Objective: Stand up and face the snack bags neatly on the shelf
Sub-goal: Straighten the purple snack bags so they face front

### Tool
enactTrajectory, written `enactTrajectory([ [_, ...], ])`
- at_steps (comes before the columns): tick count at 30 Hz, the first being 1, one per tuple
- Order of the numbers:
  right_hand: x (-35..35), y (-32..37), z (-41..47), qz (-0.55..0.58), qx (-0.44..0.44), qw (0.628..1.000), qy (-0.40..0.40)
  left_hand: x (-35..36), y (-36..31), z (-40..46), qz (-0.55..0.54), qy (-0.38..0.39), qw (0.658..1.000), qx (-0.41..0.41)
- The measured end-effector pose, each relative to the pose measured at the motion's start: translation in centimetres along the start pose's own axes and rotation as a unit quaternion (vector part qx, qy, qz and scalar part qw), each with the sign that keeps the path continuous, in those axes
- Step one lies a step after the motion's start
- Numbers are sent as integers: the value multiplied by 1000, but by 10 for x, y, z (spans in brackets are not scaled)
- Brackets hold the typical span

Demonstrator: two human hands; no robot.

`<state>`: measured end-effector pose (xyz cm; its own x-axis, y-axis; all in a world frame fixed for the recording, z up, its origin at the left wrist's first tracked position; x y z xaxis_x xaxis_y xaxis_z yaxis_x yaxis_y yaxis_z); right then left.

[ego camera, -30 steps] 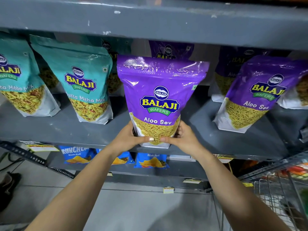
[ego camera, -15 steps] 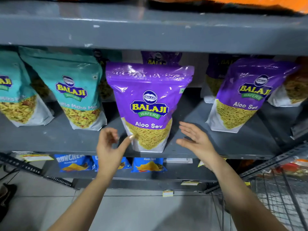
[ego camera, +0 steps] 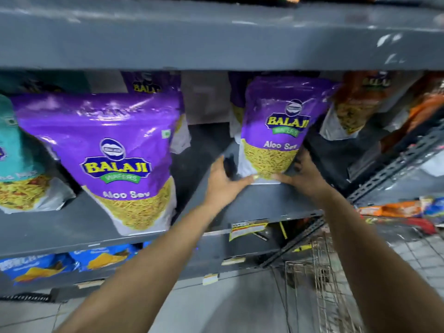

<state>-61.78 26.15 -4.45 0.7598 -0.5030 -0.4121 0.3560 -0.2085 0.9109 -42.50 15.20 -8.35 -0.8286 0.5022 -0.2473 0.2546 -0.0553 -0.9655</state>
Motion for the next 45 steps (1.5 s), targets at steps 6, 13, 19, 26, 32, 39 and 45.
enactTrajectory([
  [6,-10,-16,15,27,46,996,66,23,-1,27,47,24,999,5],
  [13,-24,-39,-23,10,61,994,94,31,3,-33,31,13,999,7],
  [19,-34,-44,-44,16,59,993,98,41,6,-53,10,11,1000,-11],
  [26,-35,-44,-49,39,68,990,114,42,4,-57,8,5,1000,3],
  [32,-26,-34,-100,83,52,990,-97,10,13,-90,-61,-33,998,-12],
  [39,98,9,-136,124,-3,991,-46,-132,42,-169,-22,-263,958,112],
  [45,199,53,-95,90,-22,985,145,-227,69,-156,44,-270,961,26],
])
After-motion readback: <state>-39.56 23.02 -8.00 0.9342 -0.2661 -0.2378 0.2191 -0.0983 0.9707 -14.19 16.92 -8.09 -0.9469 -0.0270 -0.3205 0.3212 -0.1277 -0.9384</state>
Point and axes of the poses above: each hand's wrist, its own z-axis towards the middle knuckle, its own x-axis out of the palm, y = z × x, the point moved 2 cm from there along z, towards the middle knuckle, and after that the axes turned 1 degree about x, right-handed, at the moved point
